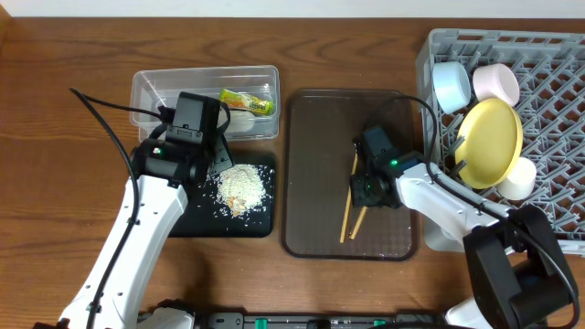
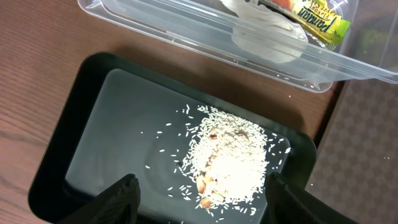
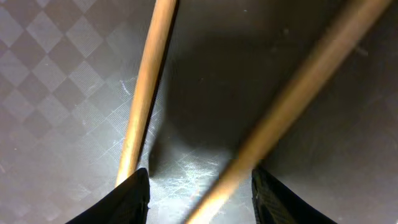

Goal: Sort waste into correct bins and load items into the dishwasher rack

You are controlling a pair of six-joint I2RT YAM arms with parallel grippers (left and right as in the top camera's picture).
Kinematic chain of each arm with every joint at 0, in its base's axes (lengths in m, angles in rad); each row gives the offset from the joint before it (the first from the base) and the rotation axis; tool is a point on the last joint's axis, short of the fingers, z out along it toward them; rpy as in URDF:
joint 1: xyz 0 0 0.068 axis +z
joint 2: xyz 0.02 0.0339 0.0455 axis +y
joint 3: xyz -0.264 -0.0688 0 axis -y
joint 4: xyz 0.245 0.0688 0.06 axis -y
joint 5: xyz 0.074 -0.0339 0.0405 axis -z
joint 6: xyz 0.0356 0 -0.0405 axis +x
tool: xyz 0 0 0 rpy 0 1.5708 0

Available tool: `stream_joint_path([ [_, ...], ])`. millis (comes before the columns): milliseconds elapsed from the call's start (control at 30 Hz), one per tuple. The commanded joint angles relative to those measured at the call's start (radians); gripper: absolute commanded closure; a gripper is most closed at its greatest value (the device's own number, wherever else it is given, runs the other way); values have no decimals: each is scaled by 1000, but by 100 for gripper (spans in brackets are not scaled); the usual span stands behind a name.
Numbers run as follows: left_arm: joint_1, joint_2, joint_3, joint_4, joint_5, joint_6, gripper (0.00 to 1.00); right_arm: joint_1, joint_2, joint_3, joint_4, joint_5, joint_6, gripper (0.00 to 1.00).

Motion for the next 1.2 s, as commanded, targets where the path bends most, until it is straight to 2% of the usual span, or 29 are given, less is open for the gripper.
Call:
stream_joint_path([
  [0,5,2,16,-3,-5,-5,33,8,49,-13,-4,14,21,48],
  [67,5,2,16,-3,-5,-6,33,8,45,-12,-4,18,20,48],
  [100,5,2,16,-3,-5,-5,33,8,44,-12,-4,19,20,53],
  [167,5,2,16,-3,-5,-6,33,0,44,-10,-4,16,23,71],
  [267,5,2,16,-3,-5,-6,33,-19,43,-6,-5,13,32,93],
  [500,5,2,16,-3,-5,-6,33,-107,5,63,-41,14,-7,99],
  [900,5,2,16,-3,-5,-5,33,-320,-162,369,-311,55,-287,99],
  [1167,5,2,16,-3,-5,-6,33,-444,-160,329,-382,102,-341,99],
])
